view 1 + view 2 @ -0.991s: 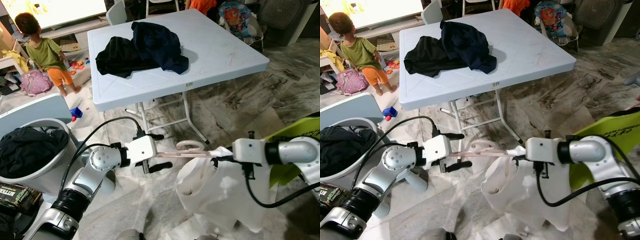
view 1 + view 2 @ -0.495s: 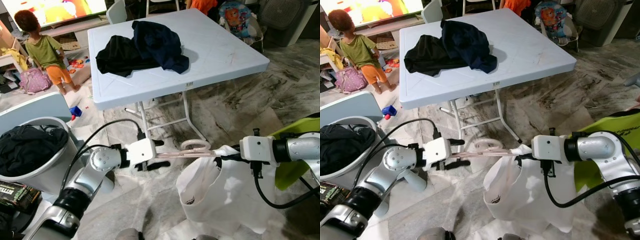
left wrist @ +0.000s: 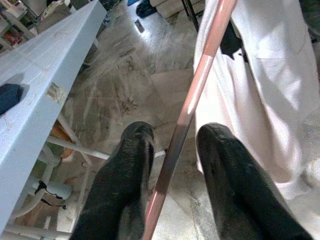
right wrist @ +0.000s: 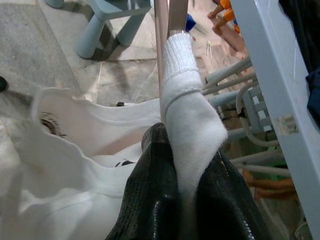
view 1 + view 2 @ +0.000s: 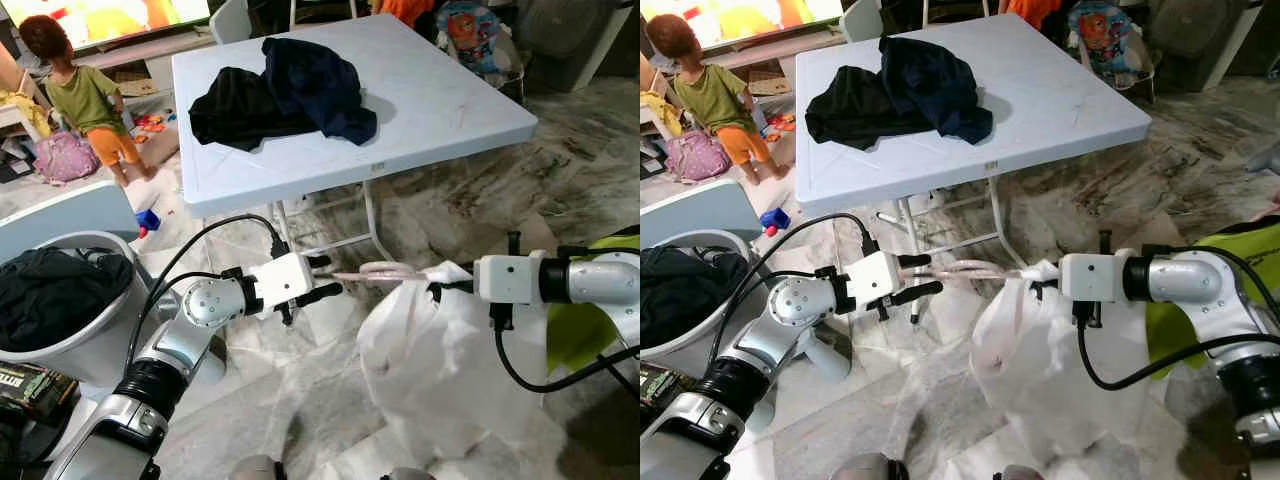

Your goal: Hang hanger

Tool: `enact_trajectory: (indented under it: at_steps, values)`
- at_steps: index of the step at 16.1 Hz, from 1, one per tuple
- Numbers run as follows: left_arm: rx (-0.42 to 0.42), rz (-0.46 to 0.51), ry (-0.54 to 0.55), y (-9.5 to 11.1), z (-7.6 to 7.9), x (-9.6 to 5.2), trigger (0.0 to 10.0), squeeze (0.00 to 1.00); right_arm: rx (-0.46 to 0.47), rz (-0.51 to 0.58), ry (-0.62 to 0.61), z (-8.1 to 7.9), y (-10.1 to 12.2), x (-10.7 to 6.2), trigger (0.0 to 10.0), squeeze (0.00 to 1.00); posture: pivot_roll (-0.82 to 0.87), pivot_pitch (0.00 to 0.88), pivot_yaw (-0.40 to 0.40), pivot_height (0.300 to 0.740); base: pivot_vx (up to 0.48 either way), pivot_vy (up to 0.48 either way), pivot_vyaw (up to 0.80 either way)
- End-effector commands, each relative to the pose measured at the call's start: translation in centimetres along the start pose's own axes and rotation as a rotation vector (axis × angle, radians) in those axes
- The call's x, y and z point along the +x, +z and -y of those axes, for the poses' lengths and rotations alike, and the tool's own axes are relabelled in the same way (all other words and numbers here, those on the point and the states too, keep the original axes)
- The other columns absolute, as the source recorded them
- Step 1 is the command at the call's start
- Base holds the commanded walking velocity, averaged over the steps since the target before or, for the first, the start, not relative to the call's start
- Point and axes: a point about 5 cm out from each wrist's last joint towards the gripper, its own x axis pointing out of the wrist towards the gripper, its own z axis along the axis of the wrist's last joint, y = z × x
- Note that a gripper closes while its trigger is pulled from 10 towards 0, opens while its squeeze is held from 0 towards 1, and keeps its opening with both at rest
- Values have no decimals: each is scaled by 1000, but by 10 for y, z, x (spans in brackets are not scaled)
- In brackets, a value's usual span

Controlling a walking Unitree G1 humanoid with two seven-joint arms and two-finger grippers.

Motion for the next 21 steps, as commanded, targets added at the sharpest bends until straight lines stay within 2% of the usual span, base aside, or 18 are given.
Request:
enact_trajectory:
  at_steps: [1, 12, 17, 21]
  values:
    - [19, -14, 13, -1, -6, -3, 0, 0, -49, 24, -57, 14, 8, -5, 10000, 0, -116, 0, 37, 740, 0, 0, 0]
    - [15, -28, -16, -9, -1, -1, 0, 0, -85, 52, -43, 15, 9, -6, 10000, 0, -122, 0, 39, 740, 0, 0, 0]
    - [-102, -11, -28, -13, 3, -1, 0, 0, -89, 60, -48, 16, 9, -4, 10000, 0, -122, 0, 38, 740, 0, 0, 0]
    - [-128, -15, -41, -17, 11, -1, 0, 0, -17, 99, 11, 10, 11, -3, 10000, 0, -122, 0, 35, 740, 0, 0, 0]
